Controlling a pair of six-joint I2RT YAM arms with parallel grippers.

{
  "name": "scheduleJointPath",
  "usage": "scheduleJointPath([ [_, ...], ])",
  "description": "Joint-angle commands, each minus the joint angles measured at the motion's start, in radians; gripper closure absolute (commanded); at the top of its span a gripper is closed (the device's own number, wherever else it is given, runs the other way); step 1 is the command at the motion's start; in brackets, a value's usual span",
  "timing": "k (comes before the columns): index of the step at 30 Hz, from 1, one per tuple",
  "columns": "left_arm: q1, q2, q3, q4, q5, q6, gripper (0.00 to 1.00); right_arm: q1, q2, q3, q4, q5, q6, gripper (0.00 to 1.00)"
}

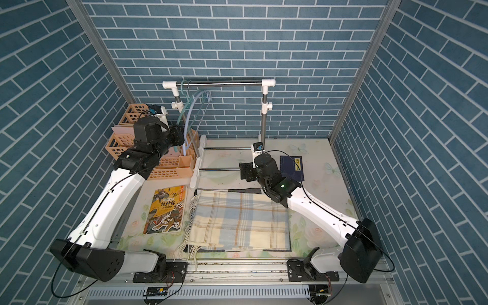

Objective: Hang the scarf on the hanger
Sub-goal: Pick up the hanger from the clothesline.

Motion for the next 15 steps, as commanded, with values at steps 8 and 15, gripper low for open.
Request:
scheduleJointPath([
  [8,-0.005,0.028,0.046,-0.027,0.02,0.043,0.88,-0.031,-0.036,-0.035,0.046,-0.031,0.02,0.14],
  [15,-0.007,0.051,0.07,-0.04,0.025,0.045,0.84,-0.043,-0.051,-0.045,0.048,-0.036,0.02,0.14],
])
